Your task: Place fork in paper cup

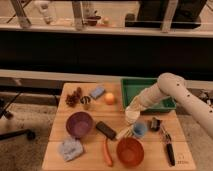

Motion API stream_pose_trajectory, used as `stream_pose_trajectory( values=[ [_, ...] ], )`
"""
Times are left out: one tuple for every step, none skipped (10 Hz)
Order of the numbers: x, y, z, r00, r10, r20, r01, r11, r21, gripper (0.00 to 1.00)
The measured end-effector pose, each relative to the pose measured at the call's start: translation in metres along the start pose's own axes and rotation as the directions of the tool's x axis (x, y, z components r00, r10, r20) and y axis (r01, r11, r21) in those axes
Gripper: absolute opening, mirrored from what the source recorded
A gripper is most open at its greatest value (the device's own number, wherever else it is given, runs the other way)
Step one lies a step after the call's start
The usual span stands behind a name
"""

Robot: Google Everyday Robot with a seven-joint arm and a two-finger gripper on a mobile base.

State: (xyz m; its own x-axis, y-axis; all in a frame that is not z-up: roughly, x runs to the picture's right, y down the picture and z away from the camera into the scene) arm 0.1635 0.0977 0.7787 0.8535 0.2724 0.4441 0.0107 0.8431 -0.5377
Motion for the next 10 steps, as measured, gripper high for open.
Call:
stream_pose_trajectory(
  values=[
    [0.0039, 0.0014, -0.0006, 1.000, 0.013, 0.008, -0.013, 1.000, -0.004, 0.00],
    [0.0064, 0.0027, 0.0003, 1.000, 0.022, 0.014, -0.022, 1.000, -0.009, 0.00],
    [0.0079, 0.0040, 0.0013, 0.999, 0.028, 0.018, -0.027, 1.000, -0.013, 0.00],
    [0.0095, 0.0060, 0.0030, 0.999, 0.033, 0.021, -0.033, 0.999, -0.018, 0.00],
    [0.0105, 0.0074, 0.0042, 0.999, 0.036, 0.022, -0.036, 0.999, -0.023, 0.00],
    [0.0117, 0.0080, 0.0052, 0.999, 0.041, 0.024, -0.041, 0.999, -0.025, 0.00],
    [0.0127, 0.0086, 0.0058, 0.999, 0.045, 0.025, -0.044, 0.999, -0.027, 0.01],
    [0.0134, 0.0097, 0.0063, 0.999, 0.046, 0.025, -0.045, 0.998, -0.033, 0.09],
    [0.0137, 0.0105, 0.0071, 0.999, 0.047, 0.024, -0.046, 0.998, -0.038, 0.18],
    [0.0137, 0.0104, 0.0073, 0.999, 0.047, 0.024, -0.046, 0.998, -0.040, 0.27]
  ],
)
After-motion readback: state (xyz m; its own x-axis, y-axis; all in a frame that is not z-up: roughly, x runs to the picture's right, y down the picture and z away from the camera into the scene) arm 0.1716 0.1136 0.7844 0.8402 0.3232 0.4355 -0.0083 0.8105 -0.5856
